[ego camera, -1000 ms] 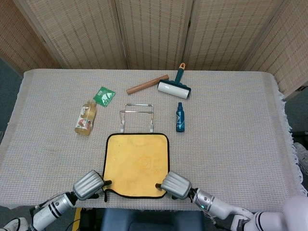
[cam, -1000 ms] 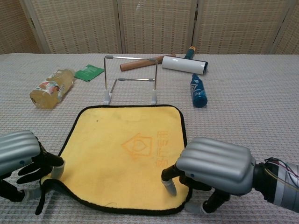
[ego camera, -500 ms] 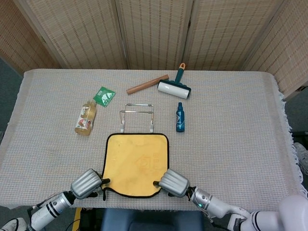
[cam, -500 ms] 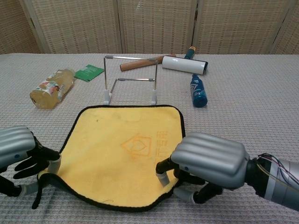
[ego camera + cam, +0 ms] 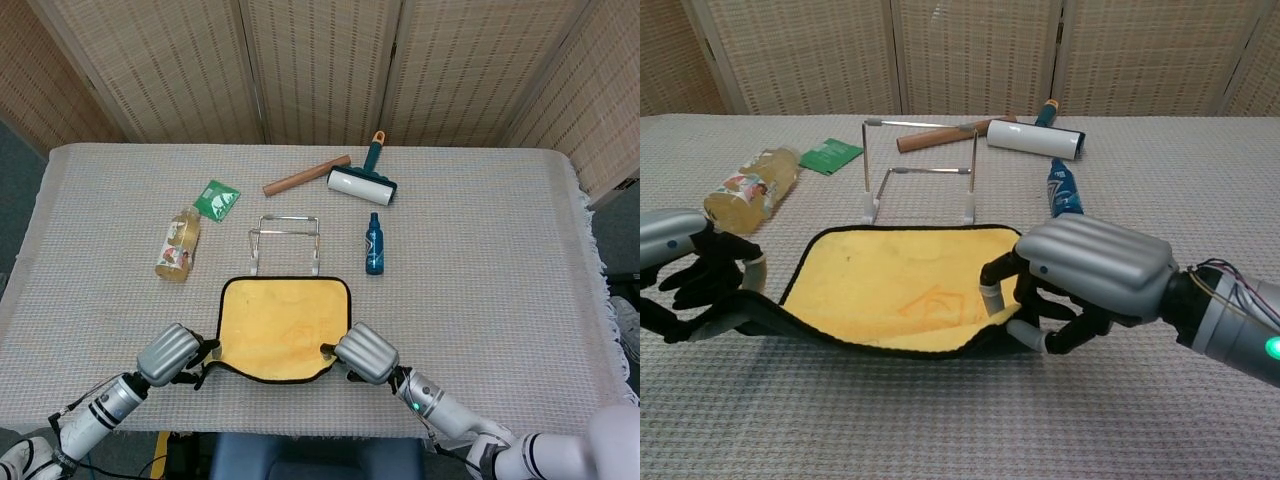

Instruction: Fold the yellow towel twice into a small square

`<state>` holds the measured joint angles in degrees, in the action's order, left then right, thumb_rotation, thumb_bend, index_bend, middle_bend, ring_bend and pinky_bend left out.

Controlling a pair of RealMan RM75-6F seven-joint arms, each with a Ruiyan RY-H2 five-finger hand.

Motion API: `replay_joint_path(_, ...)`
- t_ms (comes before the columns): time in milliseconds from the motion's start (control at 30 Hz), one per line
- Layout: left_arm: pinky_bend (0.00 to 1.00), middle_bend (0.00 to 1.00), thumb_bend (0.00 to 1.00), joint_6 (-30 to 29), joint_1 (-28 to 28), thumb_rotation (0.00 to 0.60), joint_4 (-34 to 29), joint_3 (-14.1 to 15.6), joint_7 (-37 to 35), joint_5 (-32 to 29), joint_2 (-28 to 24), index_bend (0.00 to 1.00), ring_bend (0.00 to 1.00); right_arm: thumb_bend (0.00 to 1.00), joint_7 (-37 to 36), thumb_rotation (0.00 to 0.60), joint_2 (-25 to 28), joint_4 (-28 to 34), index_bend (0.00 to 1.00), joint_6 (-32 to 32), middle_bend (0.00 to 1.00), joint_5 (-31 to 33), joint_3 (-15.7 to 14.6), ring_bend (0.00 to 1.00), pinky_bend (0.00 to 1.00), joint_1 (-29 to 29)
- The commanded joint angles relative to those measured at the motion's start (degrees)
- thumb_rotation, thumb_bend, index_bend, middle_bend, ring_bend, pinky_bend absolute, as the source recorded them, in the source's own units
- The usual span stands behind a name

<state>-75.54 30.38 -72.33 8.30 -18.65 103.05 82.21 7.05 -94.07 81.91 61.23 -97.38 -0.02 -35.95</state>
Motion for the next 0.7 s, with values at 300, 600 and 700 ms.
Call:
replay_joint_path(300,0.86,0.9,0.43,10.5,4.7,0.6,-1.9,-5.2,-7.7,-9.1,-2.5,0.58,0.82,0.53,2.9,0.6,-2.2,-2.5,0.59,-1.6,0.9,5.7,4.5,1.0,1.0,-1.5)
replay_joint_path(600,0.86,0.9,0.43,18.2,8.2,0.6,-2.2,-7.5,-10.6,-13.4,-4.0,0.57,0.82,0.53,5.6,0.6,-4.1,-4.9,0.59,-3.6,0.9,8.7,6.6,1.0,1.0,-3.6)
replay_joint_path(700,0.86,0.9,0.43,20.3,9.5,0.6,-1.6,-8.0,-10.7,-13.9,-4.2,0.57,0.82,0.53,6.2,0.6,-4.7,-6.0,0.59,-3.9,0.9,9.7,7.0,1.0,1.0,-3.9)
